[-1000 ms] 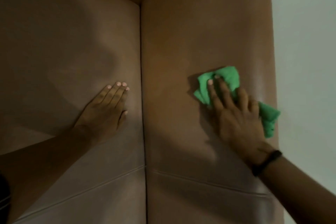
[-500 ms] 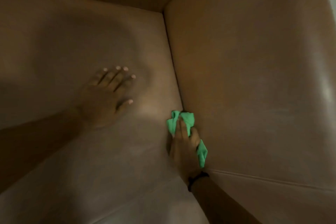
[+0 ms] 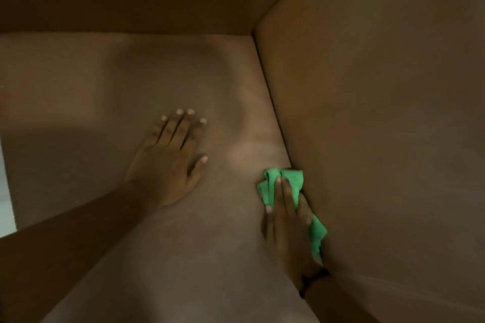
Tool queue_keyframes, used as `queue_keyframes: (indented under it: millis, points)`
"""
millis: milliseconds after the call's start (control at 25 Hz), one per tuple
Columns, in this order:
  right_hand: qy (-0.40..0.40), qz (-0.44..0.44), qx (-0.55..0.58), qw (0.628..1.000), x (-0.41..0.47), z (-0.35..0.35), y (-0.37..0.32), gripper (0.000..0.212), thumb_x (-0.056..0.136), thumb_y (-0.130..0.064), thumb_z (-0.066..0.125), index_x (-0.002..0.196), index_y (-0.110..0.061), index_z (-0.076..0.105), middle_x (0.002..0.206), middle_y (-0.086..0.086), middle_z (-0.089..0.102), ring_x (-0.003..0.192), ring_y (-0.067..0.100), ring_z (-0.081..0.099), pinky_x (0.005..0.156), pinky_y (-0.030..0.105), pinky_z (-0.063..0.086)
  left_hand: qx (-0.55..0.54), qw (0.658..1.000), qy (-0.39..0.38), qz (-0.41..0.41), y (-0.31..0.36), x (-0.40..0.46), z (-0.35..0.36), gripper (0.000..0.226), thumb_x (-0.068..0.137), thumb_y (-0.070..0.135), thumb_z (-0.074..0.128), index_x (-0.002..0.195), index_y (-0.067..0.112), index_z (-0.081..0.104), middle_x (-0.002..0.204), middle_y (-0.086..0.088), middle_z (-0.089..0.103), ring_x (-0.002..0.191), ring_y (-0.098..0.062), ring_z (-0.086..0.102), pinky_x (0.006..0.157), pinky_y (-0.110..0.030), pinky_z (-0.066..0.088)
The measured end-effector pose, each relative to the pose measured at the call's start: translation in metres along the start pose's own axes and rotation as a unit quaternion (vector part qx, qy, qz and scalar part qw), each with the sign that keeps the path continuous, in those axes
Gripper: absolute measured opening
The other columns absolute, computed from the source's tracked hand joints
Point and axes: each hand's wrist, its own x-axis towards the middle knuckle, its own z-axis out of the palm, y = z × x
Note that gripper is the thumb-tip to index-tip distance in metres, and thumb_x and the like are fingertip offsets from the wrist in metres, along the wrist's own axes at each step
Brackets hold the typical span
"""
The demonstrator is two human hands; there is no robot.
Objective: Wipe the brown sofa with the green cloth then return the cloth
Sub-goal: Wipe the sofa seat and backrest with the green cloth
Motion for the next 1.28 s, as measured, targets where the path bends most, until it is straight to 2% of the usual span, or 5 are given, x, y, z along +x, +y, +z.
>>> queue_keyframes:
  millis: [200,320,880,1120,1280]
  points:
    - [0.128,0.03,0.077,0.988,0.198,-0.013,-0.069,0.061,0.107,-0.029,0.043,0.165,-0.009,0.036,0.171,0.007,0.037,0.147,0.047,0.04,0.124,0.056,0.03,-0.004,1.0,0.013,0.015,-0.008,0.004,0.01,0.08,0.108,0.055,0.039,0.174,0.012,0.027,0.179,-0.022,0.031,0.166,-0.041,0.03,0.138,-0.056,0.018]
    - [0.189,0.002,0.047,0.981,0.16,-0.013,-0.057,0.056,0.108,-0.022,0.053,0.161,-0.005,0.043,0.166,0.008,0.045,0.149,0.044,0.043,0.12,0.054,0.04,-0.028,1.0,-0.011,-0.004,-0.003,0.0,-0.002,0.08,0.107,0.053,0.041,0.174,0.011,0.03,0.18,-0.02,0.031,0.168,-0.039,0.029,0.14,-0.054,0.019]
    - [0.119,-0.078,0.072,0.987,0.173,-0.03,-0.064,0.058,0.11,-0.02,0.048,0.164,-0.004,0.034,0.172,0.009,0.034,0.154,0.046,0.033,0.122,0.056,0.036,-0.065,0.996,-0.028,-0.053,0.015,0.035,-0.015,0.077,0.111,0.05,0.039,0.174,0.006,0.029,0.179,-0.02,0.035,0.169,-0.036,0.028,0.141,-0.049,0.017]
    - [0.157,-0.004,0.11,0.981,0.309,-0.035,-0.101,0.06,0.109,-0.026,0.036,0.166,-0.008,0.032,0.172,0.01,0.035,0.15,0.04,0.037,0.126,0.05,0.028,-0.062,0.996,-0.006,-0.057,0.01,0.035,0.007,0.077,0.11,0.048,0.04,0.171,0.002,0.033,0.174,-0.023,0.039,0.165,-0.039,0.033,0.139,-0.053,0.022]
    - [0.11,-0.152,0.102,0.977,0.208,-0.019,-0.109,0.057,0.11,-0.022,0.041,0.165,-0.01,0.035,0.171,0.008,0.036,0.148,0.036,0.043,0.119,0.052,0.039,-0.068,0.995,-0.042,-0.053,0.011,0.027,-0.012,0.08,0.111,0.049,0.041,0.173,0.001,0.027,0.178,-0.023,0.034,0.168,-0.037,0.029,0.141,-0.048,0.017]
